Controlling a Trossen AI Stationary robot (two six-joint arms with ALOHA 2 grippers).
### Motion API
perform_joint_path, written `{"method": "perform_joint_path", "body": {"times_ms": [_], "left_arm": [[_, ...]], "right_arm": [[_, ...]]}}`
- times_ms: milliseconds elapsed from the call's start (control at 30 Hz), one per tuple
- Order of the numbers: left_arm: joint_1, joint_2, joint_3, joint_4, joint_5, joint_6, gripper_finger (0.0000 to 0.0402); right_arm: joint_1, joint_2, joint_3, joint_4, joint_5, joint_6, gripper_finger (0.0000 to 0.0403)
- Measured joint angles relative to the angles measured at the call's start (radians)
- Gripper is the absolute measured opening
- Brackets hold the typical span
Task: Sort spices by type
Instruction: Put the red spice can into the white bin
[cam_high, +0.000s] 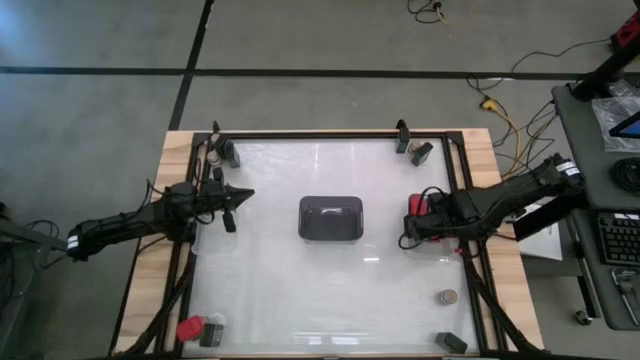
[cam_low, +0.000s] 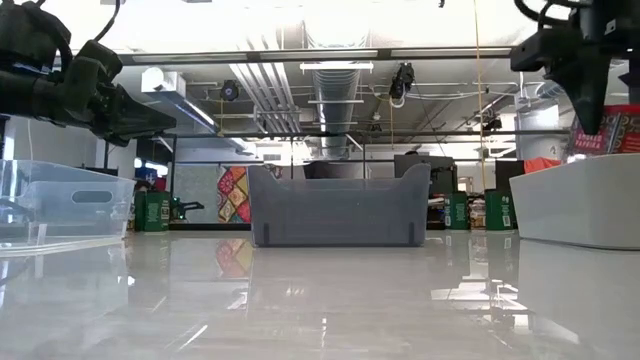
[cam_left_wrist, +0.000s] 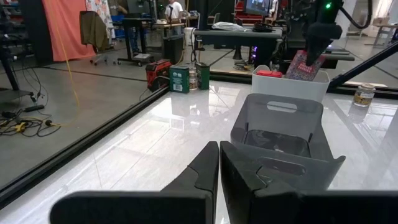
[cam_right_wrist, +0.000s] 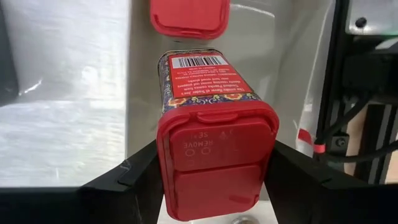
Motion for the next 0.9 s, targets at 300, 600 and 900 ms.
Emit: {"method": "perform_joint_path", "body": {"times_ms": [300, 600, 900], "left_arm": [[0.0, 0.0, 0.0, 0.0, 0.0, 0.0, 0.0], [0.0, 0.0, 0.0, 0.0, 0.0, 0.0, 0.0], [0.0, 0.0, 0.0, 0.0, 0.0, 0.0, 0.0]], "right_arm": [[-0.075, 0.0, -0.06, 0.061, -0.077, -0.065, 0.0222], [-0.127, 0.0, -0.111, 0.132, -0.123, -0.124, 0.0219], [-0.139, 0.0, -0.118, 0.145, -0.121, -0.132, 0.0231]]}}
